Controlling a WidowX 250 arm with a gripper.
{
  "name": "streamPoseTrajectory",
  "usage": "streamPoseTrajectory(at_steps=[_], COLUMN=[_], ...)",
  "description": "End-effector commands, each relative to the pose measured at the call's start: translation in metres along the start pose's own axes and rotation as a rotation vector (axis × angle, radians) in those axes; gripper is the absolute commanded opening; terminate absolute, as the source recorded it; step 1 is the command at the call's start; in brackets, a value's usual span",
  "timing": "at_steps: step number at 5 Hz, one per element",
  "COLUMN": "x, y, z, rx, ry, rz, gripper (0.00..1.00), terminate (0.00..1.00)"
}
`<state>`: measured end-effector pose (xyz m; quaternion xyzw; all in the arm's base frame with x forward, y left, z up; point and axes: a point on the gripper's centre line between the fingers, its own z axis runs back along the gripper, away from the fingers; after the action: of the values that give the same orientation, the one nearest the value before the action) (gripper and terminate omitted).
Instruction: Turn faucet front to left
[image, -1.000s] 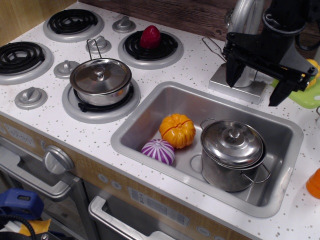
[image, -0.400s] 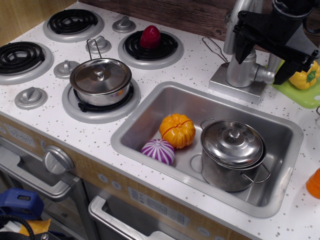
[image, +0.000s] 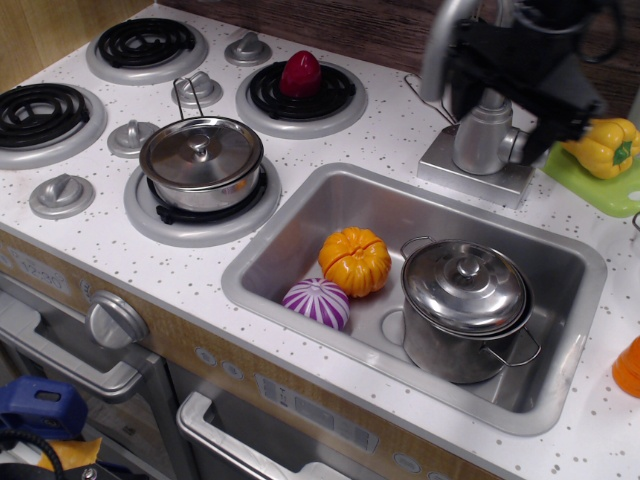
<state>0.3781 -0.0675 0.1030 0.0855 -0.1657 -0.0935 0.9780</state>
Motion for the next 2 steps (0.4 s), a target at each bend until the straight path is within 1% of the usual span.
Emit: streamPoseTrajectory(at_steps=[1, 2], x=[0.010, 0.013], y=[0.026, 0.042], z=[0.022, 0.020], rx=[-0.002, -0.017], ry=[-0.098, -0.109], rz=[-0.014, -0.044], gripper=[1.00, 1.00], terminate=[0.00, 0.00])
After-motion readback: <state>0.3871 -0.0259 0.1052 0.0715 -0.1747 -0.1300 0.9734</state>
